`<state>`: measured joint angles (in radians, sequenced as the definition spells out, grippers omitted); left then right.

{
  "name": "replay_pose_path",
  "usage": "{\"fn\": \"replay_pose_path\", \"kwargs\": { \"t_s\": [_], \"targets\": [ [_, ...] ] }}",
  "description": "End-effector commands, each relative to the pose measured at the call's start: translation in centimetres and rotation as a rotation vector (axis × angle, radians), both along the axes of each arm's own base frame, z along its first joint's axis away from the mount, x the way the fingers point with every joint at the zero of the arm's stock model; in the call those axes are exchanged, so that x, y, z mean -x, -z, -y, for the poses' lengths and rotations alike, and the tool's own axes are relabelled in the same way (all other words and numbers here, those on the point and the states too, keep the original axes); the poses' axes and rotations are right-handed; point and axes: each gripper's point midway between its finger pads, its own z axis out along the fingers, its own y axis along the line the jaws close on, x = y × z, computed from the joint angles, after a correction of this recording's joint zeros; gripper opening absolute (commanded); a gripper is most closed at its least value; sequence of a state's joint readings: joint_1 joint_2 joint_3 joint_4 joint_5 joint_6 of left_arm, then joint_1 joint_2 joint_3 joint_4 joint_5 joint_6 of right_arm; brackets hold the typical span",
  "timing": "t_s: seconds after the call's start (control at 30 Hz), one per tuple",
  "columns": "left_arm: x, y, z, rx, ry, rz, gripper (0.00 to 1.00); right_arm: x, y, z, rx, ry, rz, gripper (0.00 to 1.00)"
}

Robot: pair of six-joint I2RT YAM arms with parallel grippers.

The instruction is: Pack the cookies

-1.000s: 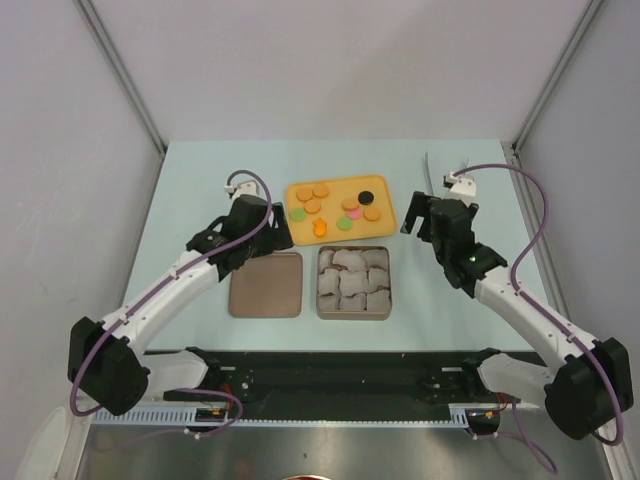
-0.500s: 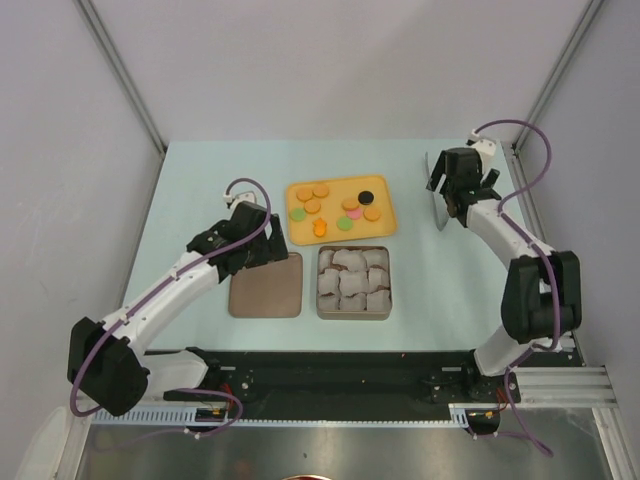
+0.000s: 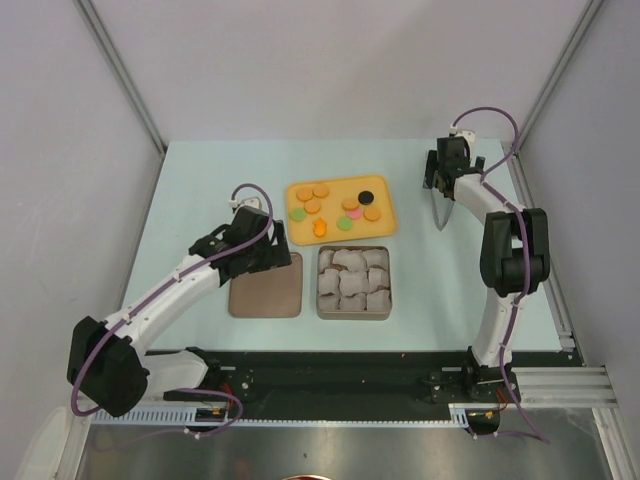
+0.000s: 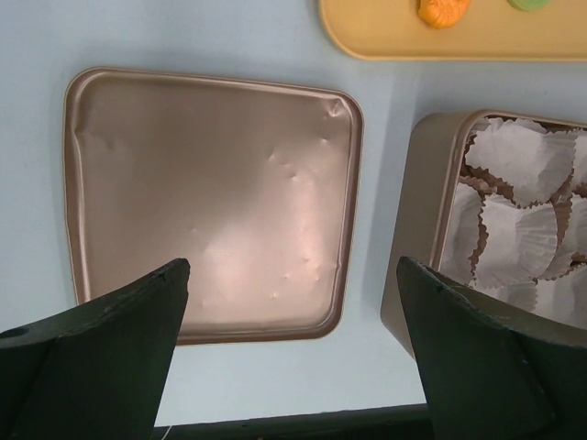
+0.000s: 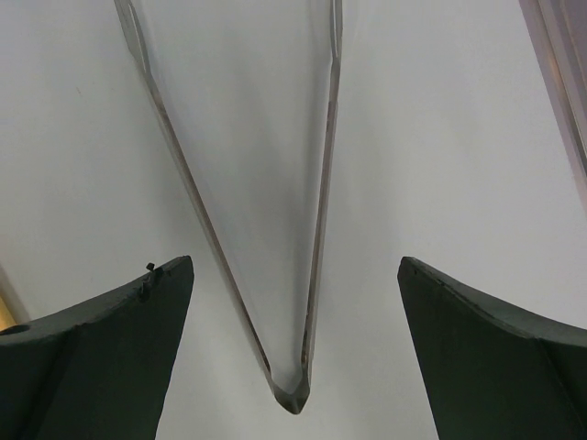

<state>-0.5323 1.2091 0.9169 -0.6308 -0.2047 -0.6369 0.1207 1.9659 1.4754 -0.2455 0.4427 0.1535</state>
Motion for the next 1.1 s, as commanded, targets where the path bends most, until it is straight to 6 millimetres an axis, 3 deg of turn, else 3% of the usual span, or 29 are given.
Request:
{"fn": "replay_pose_path", "kwargs": {
  "t_s": [0.0, 0.3, 0.43, 0.5, 0.53, 0.6, 0.77, 1.07],
  "targets": [
    [-0.4, -1.1, 0.6, 0.034, 0.037, 0.048, 1.00, -1.9, -1.2, -0.6, -0.018, -0.055, 0.006, 1.00],
    [-0.5, -0.8, 0.9, 0.038, 0.042, 0.039, 1.00, -0.8, -2.0, 0.0, -0.017, 0.003, 0.021, 1.00],
    [-0.5, -0.5, 1.0, 0.042, 0.044, 0.027, 0.99, 0.5, -1.8, -1.5, -0.024, -0.024, 0.005, 0.97],
    [-0.4, -0.5, 1.3, 0.052, 0.049, 0.022, 0.98, 0.9, -1.5, -1.8, -0.015, -0.031, -0.013, 0.91],
    [-0.4, -0.5, 1.3, 0.052, 0.055, 0.021, 0.98, 0.9, -1.5, -1.9, -0.017, -0.030, -0.016, 0.81],
    [-0.3, -0.4, 1.4, 0.056, 0.057, 0.017, 0.97, 1.3, -0.9, -2.0, -0.017, -0.033, -0.045, 0.76],
    [-0.1, -0.6, 1.5, 0.069, 0.065, 0.027, 0.97, 2.1, 0.3, -1.8, -0.007, -0.023, -0.103, 0.75],
    [0.1, -0.5, 1.9, 0.084, 0.082, 0.022, 0.97, 3.9, 2.3, -1.2, -0.022, 0.014, -0.166, 0.83]
  ]
}}
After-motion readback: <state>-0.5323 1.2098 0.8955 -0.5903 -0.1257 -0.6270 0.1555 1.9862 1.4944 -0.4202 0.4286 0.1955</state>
